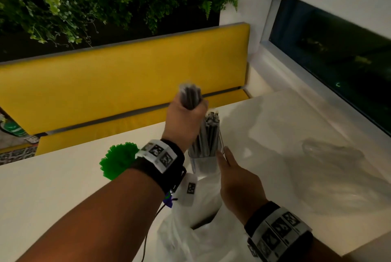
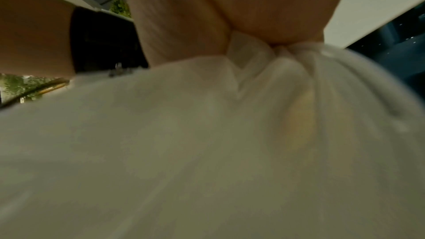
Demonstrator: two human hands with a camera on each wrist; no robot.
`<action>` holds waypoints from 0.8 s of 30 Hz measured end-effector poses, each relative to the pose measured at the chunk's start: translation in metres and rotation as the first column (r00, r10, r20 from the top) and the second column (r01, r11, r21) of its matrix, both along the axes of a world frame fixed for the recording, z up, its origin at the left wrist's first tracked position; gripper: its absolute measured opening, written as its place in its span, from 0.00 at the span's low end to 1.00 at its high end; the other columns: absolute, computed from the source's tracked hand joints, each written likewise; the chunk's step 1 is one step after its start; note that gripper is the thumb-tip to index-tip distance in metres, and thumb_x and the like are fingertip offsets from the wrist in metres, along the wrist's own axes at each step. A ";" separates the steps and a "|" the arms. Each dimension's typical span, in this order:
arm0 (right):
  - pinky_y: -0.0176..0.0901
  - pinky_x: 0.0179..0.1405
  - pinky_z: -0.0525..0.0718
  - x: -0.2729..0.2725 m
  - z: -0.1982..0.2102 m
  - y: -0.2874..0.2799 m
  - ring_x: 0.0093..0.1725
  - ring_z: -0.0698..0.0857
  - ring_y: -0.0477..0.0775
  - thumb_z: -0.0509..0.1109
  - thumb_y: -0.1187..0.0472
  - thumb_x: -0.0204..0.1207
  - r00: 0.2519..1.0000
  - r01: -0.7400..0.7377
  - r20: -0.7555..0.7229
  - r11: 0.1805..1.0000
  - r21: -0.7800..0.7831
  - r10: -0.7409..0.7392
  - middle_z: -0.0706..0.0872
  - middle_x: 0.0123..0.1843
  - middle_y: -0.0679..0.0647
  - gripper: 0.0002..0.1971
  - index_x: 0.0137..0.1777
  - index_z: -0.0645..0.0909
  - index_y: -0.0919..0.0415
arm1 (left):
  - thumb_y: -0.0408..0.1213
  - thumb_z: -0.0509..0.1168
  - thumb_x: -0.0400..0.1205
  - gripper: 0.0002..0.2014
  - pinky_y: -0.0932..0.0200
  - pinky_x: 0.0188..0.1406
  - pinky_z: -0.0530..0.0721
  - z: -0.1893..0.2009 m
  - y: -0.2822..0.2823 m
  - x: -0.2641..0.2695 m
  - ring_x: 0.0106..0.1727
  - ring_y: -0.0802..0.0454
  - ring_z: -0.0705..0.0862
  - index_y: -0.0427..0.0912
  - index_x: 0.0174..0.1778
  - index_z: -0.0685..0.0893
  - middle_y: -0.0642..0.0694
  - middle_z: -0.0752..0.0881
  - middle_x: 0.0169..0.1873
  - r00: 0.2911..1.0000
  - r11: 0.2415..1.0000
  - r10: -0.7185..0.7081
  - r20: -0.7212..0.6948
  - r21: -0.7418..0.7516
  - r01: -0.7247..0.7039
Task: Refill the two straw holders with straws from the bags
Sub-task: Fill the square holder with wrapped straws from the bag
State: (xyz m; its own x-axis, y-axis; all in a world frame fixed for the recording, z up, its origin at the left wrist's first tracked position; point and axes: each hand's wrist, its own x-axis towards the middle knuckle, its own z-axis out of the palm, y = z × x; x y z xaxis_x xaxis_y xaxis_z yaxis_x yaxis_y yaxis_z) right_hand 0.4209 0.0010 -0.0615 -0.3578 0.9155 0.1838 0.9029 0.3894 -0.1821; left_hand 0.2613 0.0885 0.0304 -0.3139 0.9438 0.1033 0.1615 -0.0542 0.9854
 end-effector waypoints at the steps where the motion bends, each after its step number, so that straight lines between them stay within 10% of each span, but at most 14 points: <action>1: 0.35 0.15 0.59 0.000 0.002 0.000 0.12 0.67 0.51 0.74 0.77 0.53 1.000 0.011 -0.008 1.000 -0.005 -0.011 0.79 0.74 0.66 0.40 0.72 0.80 0.66 | 0.48 0.74 0.78 0.09 0.55 0.44 0.86 -0.013 -0.001 0.000 0.39 0.60 0.84 0.50 0.49 0.84 0.56 0.84 0.38 0.991 0.998 -0.054 -0.125 -0.035 0.050; 5: 0.32 0.17 0.47 -0.004 0.000 -0.001 0.16 0.53 0.46 0.76 0.75 0.51 0.999 0.032 0.022 0.999 -0.021 -0.032 0.80 0.74 0.65 0.40 0.70 0.81 0.65 | 0.65 0.71 0.69 0.28 0.39 0.74 0.72 -0.042 -0.005 -0.009 0.74 0.45 0.70 0.52 0.60 0.85 0.51 0.78 0.66 0.795 0.957 -0.242 -0.556 -0.271 0.102; 11: 0.30 0.21 0.38 -0.015 0.004 0.002 0.15 0.49 0.43 0.80 0.70 0.50 0.998 0.062 0.022 0.994 -0.090 -0.060 0.79 0.74 0.65 0.42 0.71 0.80 0.65 | 0.63 0.81 0.61 0.61 0.44 0.77 0.67 0.006 -0.015 -0.024 0.84 0.53 0.56 0.61 0.85 0.51 0.56 0.53 0.85 0.819 0.879 -0.451 -0.355 -0.338 0.337; 14: 0.35 0.18 0.47 -0.015 0.004 0.002 0.17 0.54 0.42 0.70 0.69 0.67 0.994 0.104 0.046 0.979 -0.174 -0.097 0.60 0.85 0.61 0.41 0.83 0.63 0.62 | 0.68 0.72 0.71 0.52 0.47 0.76 0.63 0.043 -0.019 -0.016 0.84 0.57 0.53 0.65 0.85 0.47 0.58 0.50 0.86 0.847 0.944 -0.326 -0.419 -0.105 0.312; 17: 0.31 0.20 0.42 -0.015 0.006 0.000 0.16 0.58 0.48 0.75 0.71 0.56 0.994 0.110 0.030 0.986 -0.124 -0.107 0.73 0.79 0.63 0.43 0.78 0.72 0.64 | 0.72 0.51 0.80 0.38 0.31 0.82 0.51 0.040 -0.006 0.016 0.88 0.46 0.50 0.61 0.85 0.55 0.48 0.54 0.87 0.467 0.966 -0.100 -0.879 0.028 0.259; 20: 0.31 0.17 0.49 -0.013 -0.002 0.000 0.15 0.61 0.51 0.72 0.74 0.55 0.997 0.076 0.007 0.994 -0.073 -0.075 0.75 0.78 0.64 0.45 0.79 0.71 0.65 | 0.65 0.40 0.86 0.32 0.28 0.82 0.45 -0.006 0.002 0.033 0.88 0.41 0.46 0.56 0.85 0.57 0.48 0.53 0.88 -0.001 0.906 -0.366 -0.931 -0.356 0.229; 24: 0.35 0.14 0.60 -0.011 -0.002 0.000 0.12 0.73 0.51 0.75 0.74 0.53 0.998 0.059 -0.020 0.996 -0.069 -0.061 0.79 0.74 0.66 0.43 0.76 0.75 0.68 | 0.56 0.51 0.88 0.27 0.32 0.82 0.53 -0.031 0.004 0.025 0.87 0.39 0.52 0.51 0.82 0.64 0.46 0.57 0.86 -0.062 0.868 -0.430 -0.901 -0.431 0.248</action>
State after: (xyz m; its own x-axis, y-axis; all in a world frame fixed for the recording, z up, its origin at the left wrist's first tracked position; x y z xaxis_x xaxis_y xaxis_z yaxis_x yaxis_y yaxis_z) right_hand 0.4103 0.0011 -0.0636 -0.2984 0.9459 0.1274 0.9198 0.3206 -0.2262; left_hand 0.2860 0.0929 -0.0009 0.3538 0.9278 -0.1182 0.9291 -0.3632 -0.0699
